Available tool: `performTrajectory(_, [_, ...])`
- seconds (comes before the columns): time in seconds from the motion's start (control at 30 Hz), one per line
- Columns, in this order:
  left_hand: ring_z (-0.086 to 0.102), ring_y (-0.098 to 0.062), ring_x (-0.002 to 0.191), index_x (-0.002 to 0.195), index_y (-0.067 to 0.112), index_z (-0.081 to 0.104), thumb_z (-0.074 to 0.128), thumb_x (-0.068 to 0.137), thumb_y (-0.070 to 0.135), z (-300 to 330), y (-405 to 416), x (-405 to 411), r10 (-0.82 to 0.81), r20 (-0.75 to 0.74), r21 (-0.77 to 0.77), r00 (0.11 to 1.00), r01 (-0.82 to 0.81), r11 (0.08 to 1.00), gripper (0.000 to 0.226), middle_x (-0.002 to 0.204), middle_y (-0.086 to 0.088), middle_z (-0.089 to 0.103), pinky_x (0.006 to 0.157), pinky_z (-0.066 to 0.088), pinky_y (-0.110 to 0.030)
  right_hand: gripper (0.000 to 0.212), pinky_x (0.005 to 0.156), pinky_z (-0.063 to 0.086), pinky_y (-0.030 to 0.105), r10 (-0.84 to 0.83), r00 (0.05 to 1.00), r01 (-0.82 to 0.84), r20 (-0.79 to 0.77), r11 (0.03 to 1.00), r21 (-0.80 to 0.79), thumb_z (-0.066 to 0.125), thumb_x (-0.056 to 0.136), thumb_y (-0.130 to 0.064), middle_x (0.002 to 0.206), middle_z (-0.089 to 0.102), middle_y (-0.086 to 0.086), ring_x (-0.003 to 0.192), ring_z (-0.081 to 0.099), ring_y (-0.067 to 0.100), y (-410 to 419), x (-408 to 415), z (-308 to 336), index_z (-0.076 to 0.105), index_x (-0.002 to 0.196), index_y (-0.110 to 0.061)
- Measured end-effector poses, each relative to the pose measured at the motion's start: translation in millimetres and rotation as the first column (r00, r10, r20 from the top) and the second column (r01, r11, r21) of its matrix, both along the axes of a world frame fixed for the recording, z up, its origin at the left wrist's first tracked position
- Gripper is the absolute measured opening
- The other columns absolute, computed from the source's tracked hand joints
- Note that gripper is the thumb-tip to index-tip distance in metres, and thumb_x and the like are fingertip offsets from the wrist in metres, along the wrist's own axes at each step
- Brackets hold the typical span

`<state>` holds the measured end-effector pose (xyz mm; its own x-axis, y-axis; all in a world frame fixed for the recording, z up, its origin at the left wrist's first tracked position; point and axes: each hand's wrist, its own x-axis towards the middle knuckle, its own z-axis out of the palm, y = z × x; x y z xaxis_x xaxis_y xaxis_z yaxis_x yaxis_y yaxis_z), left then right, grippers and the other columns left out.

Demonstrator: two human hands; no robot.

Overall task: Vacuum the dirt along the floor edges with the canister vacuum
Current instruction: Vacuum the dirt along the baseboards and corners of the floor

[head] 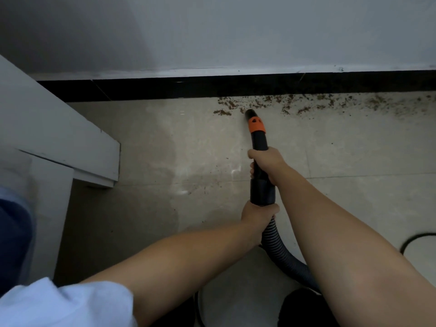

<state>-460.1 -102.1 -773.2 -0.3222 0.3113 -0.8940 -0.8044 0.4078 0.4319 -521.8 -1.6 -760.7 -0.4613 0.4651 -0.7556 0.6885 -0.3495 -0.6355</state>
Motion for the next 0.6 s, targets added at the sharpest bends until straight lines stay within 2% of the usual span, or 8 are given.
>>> performTrajectory(0.1, [0.065, -0.029, 0.087, 0.107, 0.003, 0.064, 0.069, 0.077, 0.009, -1, -18, -8, 0.045, -0.024, -0.044, 0.999, -0.047, 0.998, 0.031, 0.102, -0.018, 0.069, 0.08, 0.055, -0.038, 0.014, 0.047, 0.046, 0.029, 0.067, 0.998, -0.067, -0.014, 0.997, -0.027, 0.058, 0.085, -0.005, 0.062, 0.05, 0.01, 0.047, 0.048, 0.02, -24, -15, -1, 0.047, 0.093, -0.006])
performTrajectory(0.27, [0.065, -0.033, 0.099, 0.111, 0.002, 0.063, 0.07, 0.077, 0.01, 0, -55, -46, -0.019, -0.043, -0.108, 0.999, 0.014, 0.994, 0.035, 0.109, -0.02, 0.067, 0.084, 0.055, -0.04, 0.02, 0.05, 0.046, 0.031, 0.04, 0.997, -0.047, -0.072, 0.994, -0.096, 0.059, 0.083, -0.005, 0.062, 0.051, 0.011, 0.047, 0.049, 0.022, -56, -44, -3, 0.047, 0.099, -0.003])
performTrajectory(0.4, [0.065, -0.034, 0.1, 0.111, 0.002, 0.063, 0.071, 0.076, 0.009, -1, -78, -63, -0.022, -0.062, -0.133, 0.998, 0.013, 0.991, 0.036, 0.109, -0.021, 0.067, 0.084, 0.054, -0.041, 0.018, 0.05, 0.047, 0.03, 0.004, 0.996, -0.017, -0.087, 0.988, -0.151, 0.059, 0.084, -0.006, 0.062, 0.051, 0.009, 0.047, 0.049, 0.021, -75, -57, -3, 0.048, 0.098, -0.004])
performTrajectory(0.53, [0.065, -0.033, 0.099, 0.11, 0.003, 0.064, 0.071, 0.076, 0.011, -4, -70, -53, -0.054, -0.078, -0.112, 0.995, 0.045, 0.993, 0.036, 0.109, -0.02, 0.067, 0.086, 0.055, -0.041, 0.016, 0.05, 0.047, 0.03, -0.003, 0.997, -0.005, -0.074, 0.994, -0.11, 0.059, 0.084, -0.007, 0.062, 0.051, 0.009, 0.048, 0.05, 0.021, -68, -49, -6, 0.048, 0.096, -0.005])
performTrajectory(0.6, [0.065, -0.029, 0.09, 0.11, 0.003, 0.062, 0.071, 0.077, 0.011, -4, -58, -44, -0.084, -0.058, -0.079, 0.995, 0.079, 0.994, 0.035, 0.103, -0.016, 0.068, 0.075, 0.056, -0.035, 0.012, 0.05, 0.047, 0.031, -0.024, 0.998, 0.019, -0.063, 0.996, -0.086, 0.058, 0.084, -0.007, 0.062, 0.051, 0.009, 0.048, 0.049, 0.021, -53, -38, -6, 0.048, 0.09, -0.007])
